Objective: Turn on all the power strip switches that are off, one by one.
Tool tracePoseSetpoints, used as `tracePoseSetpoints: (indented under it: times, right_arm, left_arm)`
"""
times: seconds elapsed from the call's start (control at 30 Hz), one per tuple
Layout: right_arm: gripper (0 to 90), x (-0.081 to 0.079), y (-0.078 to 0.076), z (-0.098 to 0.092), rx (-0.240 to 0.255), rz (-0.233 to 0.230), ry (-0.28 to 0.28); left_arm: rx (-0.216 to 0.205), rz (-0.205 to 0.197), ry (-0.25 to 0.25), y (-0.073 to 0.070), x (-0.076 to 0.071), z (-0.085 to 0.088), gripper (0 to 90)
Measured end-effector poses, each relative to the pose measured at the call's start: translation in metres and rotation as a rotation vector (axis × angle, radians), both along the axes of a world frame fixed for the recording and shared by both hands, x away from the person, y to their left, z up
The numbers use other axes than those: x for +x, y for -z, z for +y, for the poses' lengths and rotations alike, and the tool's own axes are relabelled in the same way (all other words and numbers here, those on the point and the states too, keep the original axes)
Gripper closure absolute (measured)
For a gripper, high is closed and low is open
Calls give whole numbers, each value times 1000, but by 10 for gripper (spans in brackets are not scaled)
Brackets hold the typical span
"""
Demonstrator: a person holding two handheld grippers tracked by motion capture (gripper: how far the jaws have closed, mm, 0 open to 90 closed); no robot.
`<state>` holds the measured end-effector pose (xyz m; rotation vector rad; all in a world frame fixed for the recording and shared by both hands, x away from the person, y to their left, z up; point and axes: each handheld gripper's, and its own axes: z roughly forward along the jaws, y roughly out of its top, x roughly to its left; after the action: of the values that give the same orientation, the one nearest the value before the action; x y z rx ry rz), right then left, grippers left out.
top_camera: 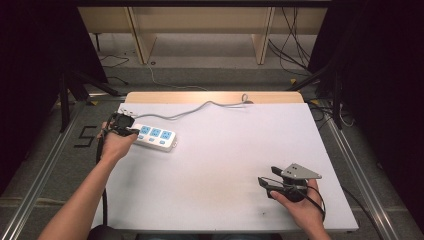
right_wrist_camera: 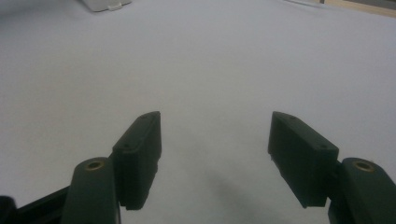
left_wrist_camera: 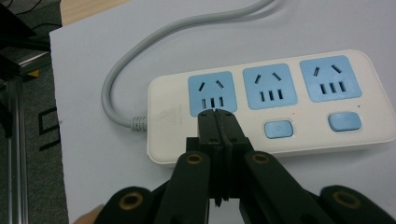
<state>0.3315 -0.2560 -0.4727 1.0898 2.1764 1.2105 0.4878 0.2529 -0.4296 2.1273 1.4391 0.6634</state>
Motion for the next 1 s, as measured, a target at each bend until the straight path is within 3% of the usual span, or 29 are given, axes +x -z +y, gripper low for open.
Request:
tracePoseSetpoints:
  times: [1.0]
  right_arm:
    - [359,0,0,0,-1,0,1]
  left_arm:
    - [21,63,3,8,18,-6,898]
